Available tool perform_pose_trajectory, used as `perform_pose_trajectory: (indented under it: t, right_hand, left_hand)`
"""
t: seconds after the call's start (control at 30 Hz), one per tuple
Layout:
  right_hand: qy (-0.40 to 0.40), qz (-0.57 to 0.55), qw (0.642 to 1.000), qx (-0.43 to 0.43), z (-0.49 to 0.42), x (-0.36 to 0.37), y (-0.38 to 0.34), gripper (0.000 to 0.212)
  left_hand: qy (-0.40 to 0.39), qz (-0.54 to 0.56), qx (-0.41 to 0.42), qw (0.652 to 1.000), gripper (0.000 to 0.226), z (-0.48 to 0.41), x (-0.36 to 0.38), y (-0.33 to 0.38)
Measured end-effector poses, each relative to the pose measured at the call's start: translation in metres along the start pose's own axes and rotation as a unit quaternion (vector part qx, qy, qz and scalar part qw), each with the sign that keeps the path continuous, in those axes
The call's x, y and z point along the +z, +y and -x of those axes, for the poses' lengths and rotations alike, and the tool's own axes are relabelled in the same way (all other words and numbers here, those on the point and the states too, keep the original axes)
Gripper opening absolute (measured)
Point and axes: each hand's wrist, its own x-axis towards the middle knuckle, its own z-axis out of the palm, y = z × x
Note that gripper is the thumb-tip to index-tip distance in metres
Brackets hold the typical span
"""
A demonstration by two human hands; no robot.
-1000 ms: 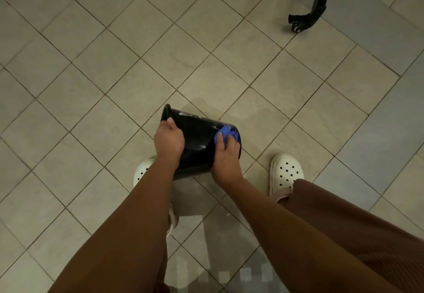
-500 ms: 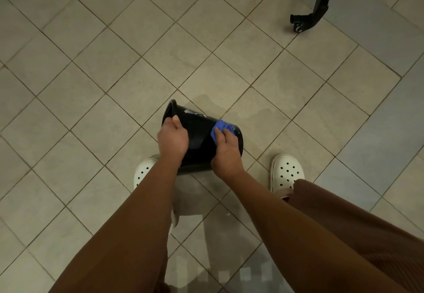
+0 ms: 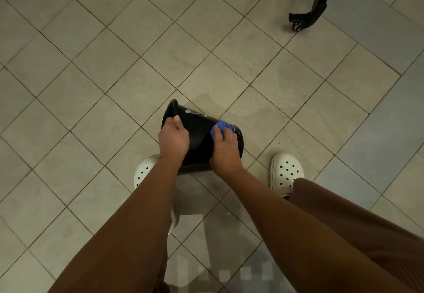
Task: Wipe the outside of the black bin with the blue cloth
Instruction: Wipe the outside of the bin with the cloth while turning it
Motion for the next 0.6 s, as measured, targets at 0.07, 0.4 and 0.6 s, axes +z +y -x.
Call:
perform_pose_trajectory:
  t: [0.07,0.4,0.6]
  right_hand:
    - [-0.014,-0.002,1.0,-0.006,-0.006,-0.004,0.005,0.088]
    - [0.018,-0.025,0.999,0.008,0.006,-0.003,-0.012,0.077]
    - [-0.013,-0.015,0.999,-0.031,-0.004,-0.012,-0.004,0.086]
  left_hand:
    - [0.0,0.003,0.005,1.0,0.039,0.002,-0.001,0.002]
    - [-0.002,-0.012,0.004,1.0,0.041,-0.003,-0.001,-0.001]
    - [0.004,-0.002,0.009,1.0,0.04,-0.001,-0.001,-0.001]
